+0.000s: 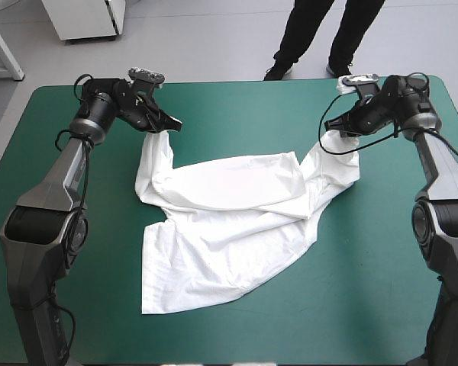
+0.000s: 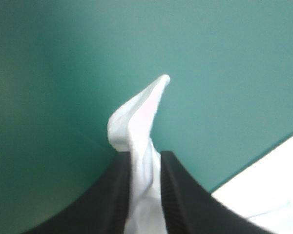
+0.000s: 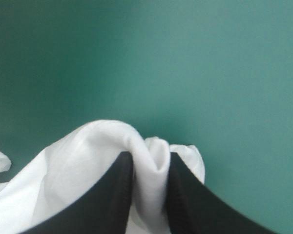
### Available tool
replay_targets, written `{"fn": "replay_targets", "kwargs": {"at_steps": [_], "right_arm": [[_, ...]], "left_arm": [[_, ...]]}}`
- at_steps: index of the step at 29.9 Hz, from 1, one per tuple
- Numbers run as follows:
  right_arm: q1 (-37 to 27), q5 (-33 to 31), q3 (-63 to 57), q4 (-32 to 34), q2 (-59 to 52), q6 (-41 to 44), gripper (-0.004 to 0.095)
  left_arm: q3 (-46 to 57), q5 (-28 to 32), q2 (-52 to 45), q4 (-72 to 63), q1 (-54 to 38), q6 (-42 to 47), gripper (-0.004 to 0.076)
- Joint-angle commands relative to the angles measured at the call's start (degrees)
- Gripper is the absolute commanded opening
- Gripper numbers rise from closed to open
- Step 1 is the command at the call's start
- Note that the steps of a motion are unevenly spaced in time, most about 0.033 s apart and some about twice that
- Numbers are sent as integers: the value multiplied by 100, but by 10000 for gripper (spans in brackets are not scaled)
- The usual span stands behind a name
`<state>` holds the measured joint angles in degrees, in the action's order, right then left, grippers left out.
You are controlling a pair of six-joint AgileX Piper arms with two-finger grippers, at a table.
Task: Fold the cloth
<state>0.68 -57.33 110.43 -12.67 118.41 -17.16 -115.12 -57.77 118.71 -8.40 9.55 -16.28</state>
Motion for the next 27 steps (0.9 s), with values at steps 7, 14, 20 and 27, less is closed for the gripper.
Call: {"fn": "replay_targets", "kwargs": {"at_steps": [7,14,20,27], "right_arm": [[-820,-662,509,-1410,-692,-376,629],[-1002,-1072,-191,-1605,-1458,-395,605],[-995,-983,-1439,-1464,-2504,-421,604],[-979,-657,-2583,-1431,-3731,-397,604]], "left_arm": [[-189,-702,-722,-604,-291,-76,463],[286,-1594,-1866,-767,-178,138,462],[1871,-1594,-3135,-458,303,179,462],[4191,-1594,-4439,50,920,506,463]]}}
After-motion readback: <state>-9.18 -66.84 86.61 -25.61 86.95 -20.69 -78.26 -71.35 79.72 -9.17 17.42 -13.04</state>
